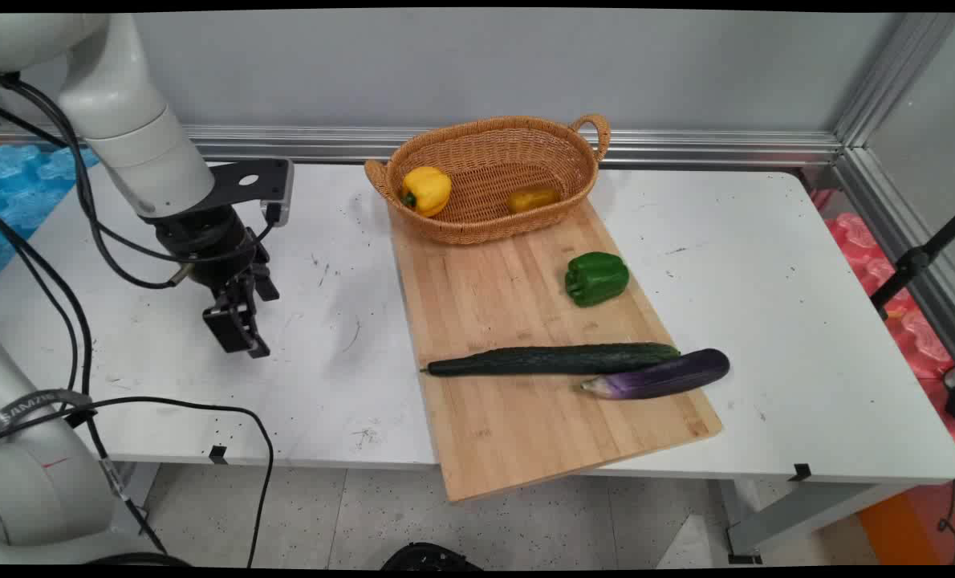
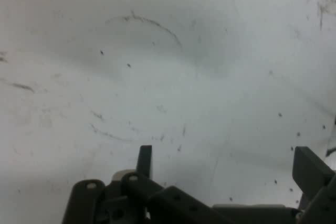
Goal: Pick up the potato from the vegetable basket
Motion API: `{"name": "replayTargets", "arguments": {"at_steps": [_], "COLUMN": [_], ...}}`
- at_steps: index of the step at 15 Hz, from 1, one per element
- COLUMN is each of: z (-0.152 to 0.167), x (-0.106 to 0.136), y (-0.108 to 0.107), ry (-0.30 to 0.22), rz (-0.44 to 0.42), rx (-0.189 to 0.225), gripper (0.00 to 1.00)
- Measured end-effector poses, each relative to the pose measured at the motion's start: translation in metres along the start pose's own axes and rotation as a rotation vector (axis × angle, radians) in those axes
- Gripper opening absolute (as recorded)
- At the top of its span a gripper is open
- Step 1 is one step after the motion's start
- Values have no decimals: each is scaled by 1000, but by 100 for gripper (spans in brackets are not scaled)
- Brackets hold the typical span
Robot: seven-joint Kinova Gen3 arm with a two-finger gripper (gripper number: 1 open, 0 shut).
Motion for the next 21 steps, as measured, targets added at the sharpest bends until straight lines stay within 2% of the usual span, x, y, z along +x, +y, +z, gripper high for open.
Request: {"name": "replayTargets", "arguments": {"at_steps": [3,5,14,18,21], "z": [-1,-3,-25,-29,-25], "x": [11,27,133,171,196], "y": [-6,-14,-89,-121,-145], "ry": [30,69,301,375,418], "rz": [-13,-20,-14,5,33], "rx": [7,17,126,164,176], "gripper": [100,100,100,100,100]}}
